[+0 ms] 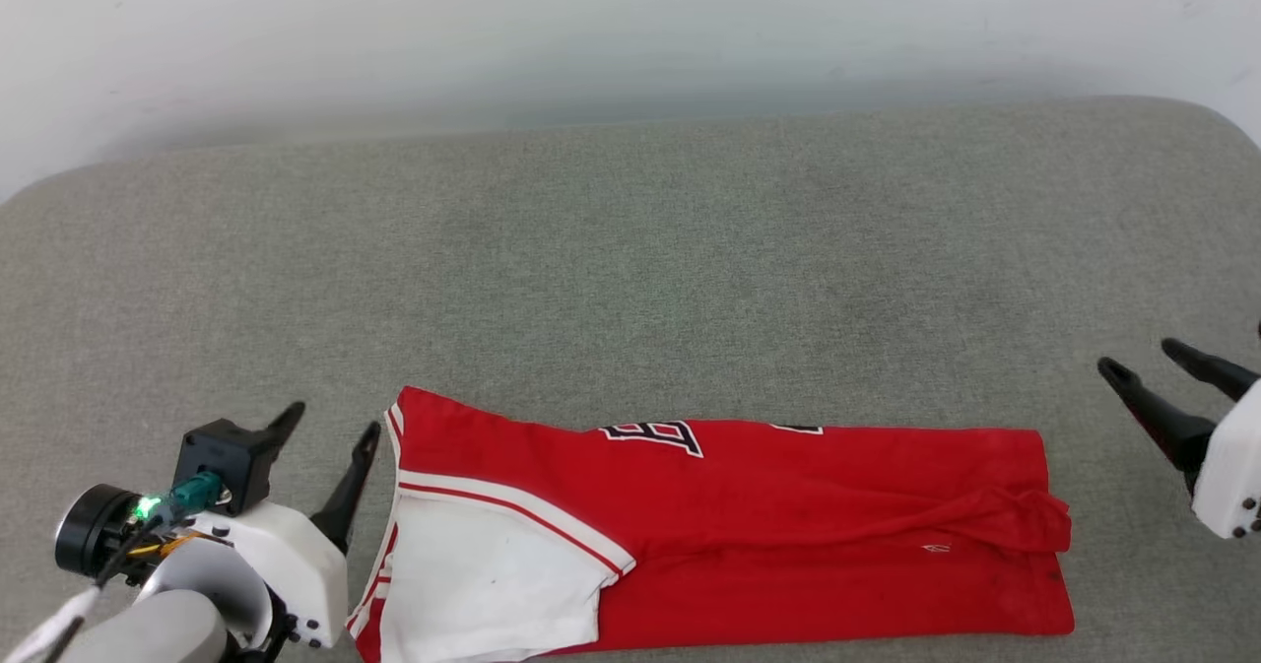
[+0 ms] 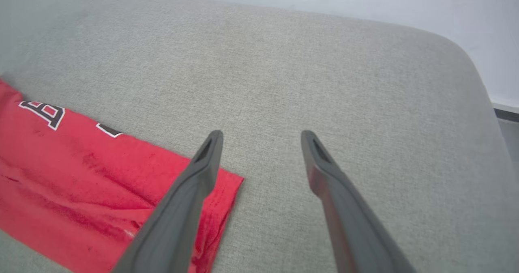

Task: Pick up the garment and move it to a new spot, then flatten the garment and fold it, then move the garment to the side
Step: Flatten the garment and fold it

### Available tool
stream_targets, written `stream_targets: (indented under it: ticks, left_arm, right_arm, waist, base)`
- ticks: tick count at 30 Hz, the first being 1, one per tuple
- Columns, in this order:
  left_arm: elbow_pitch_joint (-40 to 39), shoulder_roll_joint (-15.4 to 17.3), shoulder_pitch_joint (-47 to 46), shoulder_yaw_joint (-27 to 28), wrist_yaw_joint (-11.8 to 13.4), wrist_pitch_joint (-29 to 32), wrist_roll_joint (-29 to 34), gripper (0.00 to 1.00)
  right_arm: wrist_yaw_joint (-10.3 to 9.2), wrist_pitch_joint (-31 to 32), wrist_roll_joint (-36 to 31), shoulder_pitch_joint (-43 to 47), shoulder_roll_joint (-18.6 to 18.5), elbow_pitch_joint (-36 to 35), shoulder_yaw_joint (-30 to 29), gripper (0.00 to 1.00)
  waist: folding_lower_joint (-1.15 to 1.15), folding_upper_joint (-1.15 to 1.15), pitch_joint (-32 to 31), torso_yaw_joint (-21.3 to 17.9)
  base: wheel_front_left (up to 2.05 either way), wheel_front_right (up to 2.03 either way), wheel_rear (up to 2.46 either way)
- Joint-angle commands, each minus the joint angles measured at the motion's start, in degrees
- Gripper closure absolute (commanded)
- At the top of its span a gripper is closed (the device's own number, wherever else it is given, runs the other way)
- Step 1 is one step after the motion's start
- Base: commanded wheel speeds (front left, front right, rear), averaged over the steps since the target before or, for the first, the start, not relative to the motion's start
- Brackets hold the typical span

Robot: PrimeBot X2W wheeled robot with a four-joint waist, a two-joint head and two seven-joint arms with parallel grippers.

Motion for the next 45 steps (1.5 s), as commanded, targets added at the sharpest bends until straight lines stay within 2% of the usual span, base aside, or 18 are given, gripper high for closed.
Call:
stream_targets:
  ticks: [1, 4, 7, 12, 16, 17, 18, 25, 26, 33, 35, 36, 45]
  left_arm:
    - [0.4, -1.1, 1.2, 1.3, 2.3, -1.7, 1.3, 0.00]
    - [0.9, -3.2, 3.0, 4.4, 5.9, -3.0, 3.9, 0.00]
    - [-0.1, -6.2, 5.3, 10.4, 9.1, -3.3, 9.1, 0.00]
    - [-1.5, -11.7, 11.8, 21.2, 11.3, -3.3, 19.0, 0.00]
    - [-2.8, -16.5, 16.8, 28.5, 10.8, -3.3, 26.1, 0.00]
    - [-2.8, -16.5, 16.8, 28.5, 10.8, -3.3, 26.1, 0.00]
    - [-3.4, -17.8, 17.9, 30.6, 10.8, -3.3, 28.0, 0.00]
    - [-6.2, -26.4, 24.6, 41.1, 8.2, -3.3, 38.8, 0.00]
    - [-7.0, -30.1, 26.8, 44.5, 7.1, -3.3, 42.5, 0.00]
    - [-8.1, -36.3, 30.3, 49.3, 4.5, -3.3, 50.1, 0.00]
    - [-8.4, -37.7, 31.2, 50.8, 4.1, -3.3, 51.4, 0.00]
    - [-8.5, -38.4, 31.5, 51.2, 3.6, -3.3, 51.8, 0.00]
    - [-9.3, -42.3, 35.2, 53.1, 1.6, -3.3, 55.6, 0.00]
  right_arm:
    - [-0.02, -0.5, 0.3, 2.2, 1.2, 1.2, -1.7, 0.00]
    - [-0.03, 0.2, 1.0, 4.4, 2.2, 3.1, -4.3, 0.00]
    - [-0.02, 1.6, 3.1, 6.8, 4.0, 4.0, -6.3, 0.00]
    - [-0.02, 4.3, 5.5, 9.4, 5.8, 4.5, -7.6, 0.00]
    - [-0.02, 5.7, 6.9, 10.5, 7.3, 5.1, -8.1, 0.00]
    - [-0.02, 5.7, 6.9, 10.5, 7.3, 5.1, -8.1, 0.00]
    - [-0.02, 6.0, 7.4, 11.0, 7.6, 5.3, -8.1, 0.00]
    - [-0.02, 10.7, 11.2, 13.8, 10.4, 5.7, -5.9, 0.00]
    - [-0.01, 13.0, 14.4, 15.4, 11.7, 4.6, -5.0, 0.00]
    - [-0.01, 15.7, 17.2, 15.8, 13.2, 2.9, -2.6, 0.00]
    - [-0.01, 14.7, 16.9, 15.1, 13.3, 2.8, -2.7, 0.93]
    - [-0.01, 14.3, 16.8, 14.8, 13.3, 2.9, -2.7, 1.00]
    - [-0.03, 11.5, 16.5, 12.9, 10.2, 3.2, -3.8, 1.00]
  waist:
    - [0.00, 0.00, 0.2, 0.1]
    - [0.00, 0.00, 0.5, 0.3]
    - [0.00, 0.00, 0.9, 0.6]
    - [0.00, 0.00, 1.5, 1.1]
    - [0.00, 0.00, 2.0, 1.7]
    - [0.00, 0.00, 2.0, 1.7]
    - [0.00, 0.00, 2.1, 2.0]
    - [0.00, 0.00, 2.8, 3.2]
    - [0.00, 0.00, 3.0, 3.6]
    - [0.00, 0.00, 3.4, 3.8]
    - [0.00, 0.00, 3.5, 3.8]
    - [0.00, 0.00, 3.4, 3.8]
    - [0.00, 0.00, 2.0, 3.8]
  base:
    - [0.00, 0.00, 0.00]
    - [0.00, 0.00, 0.00]
    - [0.00, 0.00, 0.00]
    - [0.00, 0.00, 0.00]
    - [0.00, 0.00, 0.00]
    - [0.00, 0.00, 0.00]
    - [0.00, 0.00, 0.00]
    - [0.00, 0.00, 0.00]
    - [0.00, 0.00, 0.00]
    - [0.00, 0.00, 0.00]
    - [0.00, 0.00, 0.00]
    - [0.00, 0.00, 0.00]
    - [0.00, 0.00, 0.00]
